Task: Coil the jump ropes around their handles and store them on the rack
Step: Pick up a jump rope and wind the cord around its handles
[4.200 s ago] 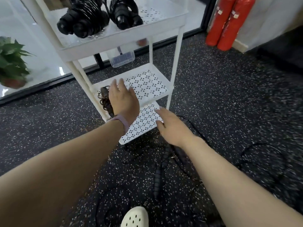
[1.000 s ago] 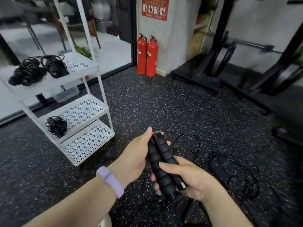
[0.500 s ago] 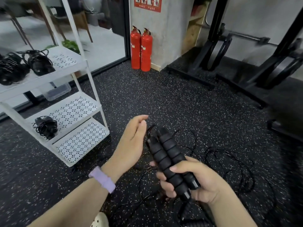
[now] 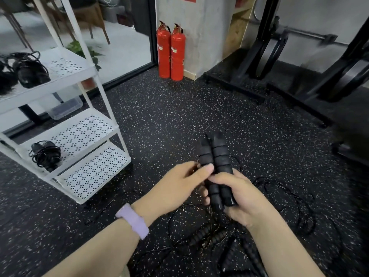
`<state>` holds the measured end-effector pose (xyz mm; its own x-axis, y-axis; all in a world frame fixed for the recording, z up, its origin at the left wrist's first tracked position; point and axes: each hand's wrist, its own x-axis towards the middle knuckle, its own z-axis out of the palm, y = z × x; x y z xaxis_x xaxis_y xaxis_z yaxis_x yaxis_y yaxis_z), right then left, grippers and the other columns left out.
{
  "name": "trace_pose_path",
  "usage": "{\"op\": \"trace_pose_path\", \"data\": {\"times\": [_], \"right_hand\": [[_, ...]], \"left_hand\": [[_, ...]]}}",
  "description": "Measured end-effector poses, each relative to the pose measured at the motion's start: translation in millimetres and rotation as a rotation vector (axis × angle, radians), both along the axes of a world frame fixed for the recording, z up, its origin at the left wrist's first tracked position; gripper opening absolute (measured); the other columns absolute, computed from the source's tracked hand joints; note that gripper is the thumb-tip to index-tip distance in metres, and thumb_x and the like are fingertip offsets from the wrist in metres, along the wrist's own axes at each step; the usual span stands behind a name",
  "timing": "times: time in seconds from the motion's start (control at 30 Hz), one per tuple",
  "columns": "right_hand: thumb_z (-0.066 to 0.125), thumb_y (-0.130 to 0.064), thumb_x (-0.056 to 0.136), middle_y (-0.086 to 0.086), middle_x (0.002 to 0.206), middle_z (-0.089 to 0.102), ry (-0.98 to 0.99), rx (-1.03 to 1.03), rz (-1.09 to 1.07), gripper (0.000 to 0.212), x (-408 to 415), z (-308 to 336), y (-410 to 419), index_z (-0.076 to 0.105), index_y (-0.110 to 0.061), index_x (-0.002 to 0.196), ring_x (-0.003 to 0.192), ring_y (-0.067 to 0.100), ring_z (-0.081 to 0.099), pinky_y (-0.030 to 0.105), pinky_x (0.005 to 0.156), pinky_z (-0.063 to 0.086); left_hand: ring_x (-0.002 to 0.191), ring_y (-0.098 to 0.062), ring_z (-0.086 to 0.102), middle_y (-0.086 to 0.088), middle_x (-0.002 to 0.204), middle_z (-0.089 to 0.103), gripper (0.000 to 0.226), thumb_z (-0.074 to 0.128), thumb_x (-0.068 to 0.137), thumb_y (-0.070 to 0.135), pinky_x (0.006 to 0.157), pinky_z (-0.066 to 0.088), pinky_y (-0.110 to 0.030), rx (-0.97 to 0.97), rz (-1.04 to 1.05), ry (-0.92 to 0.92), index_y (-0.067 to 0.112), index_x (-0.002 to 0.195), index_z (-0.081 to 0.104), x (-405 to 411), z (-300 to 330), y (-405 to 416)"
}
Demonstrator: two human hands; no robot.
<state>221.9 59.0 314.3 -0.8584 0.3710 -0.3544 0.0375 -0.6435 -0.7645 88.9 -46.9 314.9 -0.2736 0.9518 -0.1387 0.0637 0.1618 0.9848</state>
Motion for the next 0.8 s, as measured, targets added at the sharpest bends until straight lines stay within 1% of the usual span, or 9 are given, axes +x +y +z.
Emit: {"op": "trace_pose_path", "data": {"times": [0.07, 0.23, 0.33, 0.4, 0.47, 0.57, 0.67, 0.73, 0.8], "right_hand": [[0.062, -0.008, 0.078, 0.016, 0.069, 0.058, -0.085, 0.234, -0.019, 0.028, -5, -4, 2, 0.064, 0.0, 0.105, 0.057, 0.023, 0.055, 0.03, 0.05, 0.048], [0.063, -0.017, 0.081, -0.001, 0.069, 0.068, -0.327, 0.796, 0.005, 0.024, -14, -13, -12, 0.065, -0.033, 0.098, 0.053, 0.015, 0.056, 0.032, 0.05, 0.043], [0.068, -0.017, 0.088, -0.001, 0.084, 0.071, -0.435, 0.948, 0.017, 0.037, -18, -18, -24, 0.054, -0.034, 0.118, 0.064, 0.015, 0.066, 0.03, 0.05, 0.048], [0.069, -0.023, 0.088, -0.004, 0.092, 0.065, -0.526, 1.155, 0.038, 0.044, -21, -21, -30, 0.043, -0.023, 0.124, 0.079, 0.02, 0.067, 0.036, 0.063, 0.054], [0.068, -0.029, 0.088, -0.012, 0.086, 0.051, -0.577, 1.369, 0.038, 0.052, -21, -21, -36, 0.031, -0.024, 0.124, 0.089, 0.026, 0.065, 0.038, 0.066, 0.047], [0.069, -0.033, 0.087, -0.018, 0.078, 0.034, -0.574, 1.503, 0.007, 0.052, -22, -18, -42, 0.025, -0.029, 0.115, 0.086, 0.025, 0.065, 0.034, 0.061, 0.032], [0.069, -0.031, 0.086, -0.013, 0.088, 0.046, -0.59, 1.563, 0.001, 0.049, -23, -14, -43, 0.025, -0.032, 0.107, 0.088, 0.022, 0.064, 0.032, 0.061, 0.03], [0.069, -0.027, 0.087, -0.009, 0.097, 0.055, -0.594, 1.59, 0.0, 0.046, -23, -13, -44, 0.028, -0.03, 0.108, 0.09, 0.021, 0.064, 0.031, 0.062, 0.03], [0.069, -0.025, 0.088, -0.007, 0.103, 0.057, -0.586, 1.608, -0.008, 0.045, -23, -14, -47, 0.035, -0.025, 0.117, 0.092, 0.021, 0.063, 0.029, 0.064, 0.029]], "left_hand": [[0.06, -0.01, 0.068, -0.001, 0.067, 0.073, 0.041, 0.053, 0.1, 0.057, 0.06, 0.045, -0.013, 0.005, 0.103, 0.113, 0.022, 0.089, 0.07, 6, -3, 3], [0.041, 0.0, 0.047, 0.014, 0.047, 0.056, 0.064, 0.057, 0.077, 0.084, 0.041, 0.032, -0.014, -0.207, 0.375, 0.22, 0.022, 0.068, 0.071, 6, -3, 10], [0.039, 0.0, 0.05, 0.013, 0.045, 0.058, 0.061, 0.068, 0.065, 0.083, 0.039, 0.032, -0.015, -0.309, 0.481, 0.112, 0.022, 0.059, 0.068, 9, -3, 12], [0.038, -0.002, 0.049, 0.012, 0.045, 0.056, 0.053, 0.077, 0.065, 0.073, 0.039, 0.035, -0.017, -0.339, 0.537, -0.034, 0.021, 0.06, 0.066, 9, -4, 13], [0.037, -0.004, 0.048, 0.011, 0.046, 0.055, 0.047, 0.079, 0.068, 0.067, 0.043, 0.035, -0.019, -0.351, 0.543, -0.126, 0.022, 0.062, 0.066, 7, -4, 13], [0.04, -0.009, 0.045, 0.008, 0.048, 0.05, 0.047, 0.079, 0.072, 0.066, 0.043, 0.031, -0.019, -0.373, 0.52, -0.195, 0.023, 0.063, 0.063, 2, -2, 10], [0.048, -0.013, 0.042, 0.003, 0.06, 0.051, 0.047, 0.077, 0.072, 0.069, 0.044, 0.03, -0.021, -0.356, 0.476, -0.302, 0.023, 0.081, 0.069, -2, 0, 6], [0.046, -0.01, 0.045, 0.008, 0.059, 0.054, 0.048, 0.076, 0.068, 0.07, 0.044, 0.031, -0.021, -0.365, 0.489, -0.253, 0.025, 0.085, 0.069, -4, -1, 7], [0.045, -0.005, 0.053, 0.017, 0.05, 0.057, 0.05, 0.073, 0.061, 0.073, 0.048, 0.036, -0.024, -0.383, 0.564, -0.101, 0.026, 0.079, 0.068, -5, -3, 7]]}}
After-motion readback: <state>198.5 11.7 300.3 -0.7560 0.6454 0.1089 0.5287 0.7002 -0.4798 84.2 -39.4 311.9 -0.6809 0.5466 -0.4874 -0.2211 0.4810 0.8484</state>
